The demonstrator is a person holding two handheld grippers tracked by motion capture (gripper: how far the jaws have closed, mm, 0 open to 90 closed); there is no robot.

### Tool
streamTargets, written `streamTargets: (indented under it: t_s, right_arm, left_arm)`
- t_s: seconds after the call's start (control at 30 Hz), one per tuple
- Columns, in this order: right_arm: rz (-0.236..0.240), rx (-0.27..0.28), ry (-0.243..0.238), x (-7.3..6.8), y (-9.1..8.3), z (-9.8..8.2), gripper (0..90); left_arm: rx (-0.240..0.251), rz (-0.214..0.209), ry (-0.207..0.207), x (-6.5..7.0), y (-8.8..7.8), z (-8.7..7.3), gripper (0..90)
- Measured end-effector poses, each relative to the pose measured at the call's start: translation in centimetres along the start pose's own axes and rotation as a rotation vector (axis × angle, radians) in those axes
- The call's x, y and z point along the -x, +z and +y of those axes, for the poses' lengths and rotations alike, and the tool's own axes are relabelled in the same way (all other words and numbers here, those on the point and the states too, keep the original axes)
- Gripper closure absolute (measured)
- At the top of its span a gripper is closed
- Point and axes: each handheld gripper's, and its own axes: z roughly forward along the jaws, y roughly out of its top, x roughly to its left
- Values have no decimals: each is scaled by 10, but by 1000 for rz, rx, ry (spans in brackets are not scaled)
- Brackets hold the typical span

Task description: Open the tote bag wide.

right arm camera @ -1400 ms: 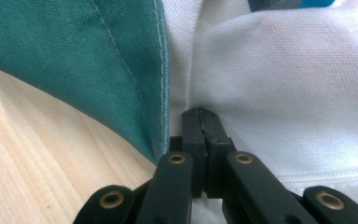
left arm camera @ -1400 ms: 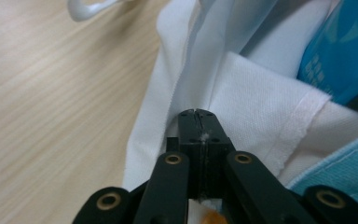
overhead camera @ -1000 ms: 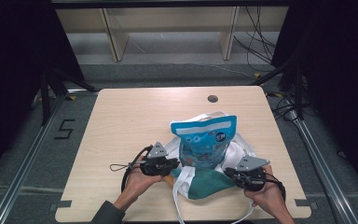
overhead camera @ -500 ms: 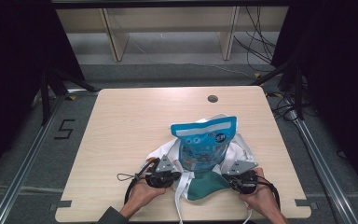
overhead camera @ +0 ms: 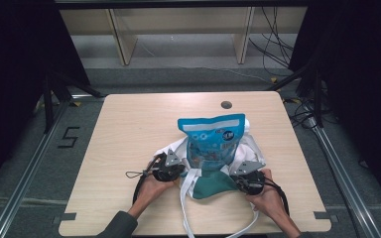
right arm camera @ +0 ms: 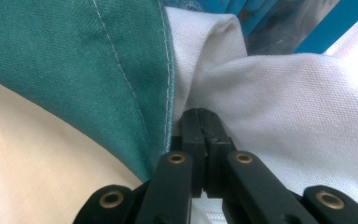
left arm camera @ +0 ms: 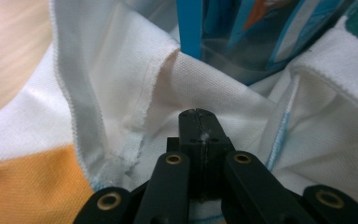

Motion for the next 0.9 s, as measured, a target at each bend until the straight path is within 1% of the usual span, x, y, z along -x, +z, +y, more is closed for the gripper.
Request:
streamTargets:
  t_s: [0.03,0.07,0.1,0.13,0.17,0.2,0.23,0.27,0.3,0.33,0.37,0.4,0.43,0.47,0.5,0.53,0.57,0.6,0.63,0.67,0.7,0.73,0.77,0.8,0.83,0.87,0.9]
  right_arm:
    - [-12,12,5,1,3,2,900]
    - [-15,9,8,3,6,5,900]
    - [-3,-9,9,5,7,8,900]
    - [-7,1,19,7,11,11,900]
    - [-20,11,15,9,15,13,900]
    - [-21,16,25,10,18,16,900]
    - [-14,-1,23,13,19,19,900]
    - [-28,15,25,14,23,21,900]
    - [-22,6,24,15,24,23,900]
    - [-30,20,29,17,27,25,900]
    - [-31,15,27,18,29,27,900]
    - [-24,-1,29,19,29,29,900]
    - [-28,10,26,20,31,29,900]
    - [-26,5,26,20,31,30,900]
    - [-29,16,26,21,32,30,900]
    - [-29,16,29,21,32,30,900]
    - [-32,15,40,20,32,30,898]
    - [-17,10,48,20,31,30,883]
    - [-14,15,31,24,28,31,851]
    - [-1,11,44,27,23,32,816]
    - [-6,20,54,31,16,34,805]
    - [3,53,58,36,8,35,813]
    - [-4,85,56,39,2,37,817]
    - [-33,130,54,45,-9,41,818]
    - [-48,141,83,48,-18,43,814]
    - [-96,158,48,56,-24,46,806]
    - [-148,165,41,62,-29,48,805]
  left_arm:
    - [-2,6,-11,-5,3,2,894]
    - [6,12,-26,-10,5,3,894]
    - [7,16,-36,-14,7,4,894]
    - [10,19,-44,-18,9,5,894]
    - [9,28,-42,-22,10,6,894]
    - [12,33,-57,-25,13,7,894]
    - [18,41,-57,-29,14,9,894]
    - [12,40,-53,-33,15,10,894]
    - [13,37,-74,-36,17,10,893]
    - [15,40,-85,-39,17,11,892]
    - [22,40,-101,-41,18,11,891]
    - [21,42,-108,-42,19,11,889]
    - [16,48,-103,-42,19,12,888]
    - [10,61,-103,-41,18,12,883]
    - [4,71,-91,-41,17,14,864]
    - [1,73,-87,-41,16,15,847]
    - [12,63,-106,-42,14,17,828]
    - [25,65,-116,-43,11,19,810]
    - [36,66,-114,-44,6,21,799]
    - [33,77,-105,-45,0,23,798]
    - [61,82,-114,-46,-5,26,800]
    - [69,82,-107,-48,-10,28,803]
    - [110,90,-119,-51,-16,33,806]
    - [117,91,-111,-55,-23,37,814]
    - [146,104,-130,-57,-26,40,816]
    - [148,116,-125,-61,-30,43,813]
    - [159,130,-138,-64,-32,45,807]
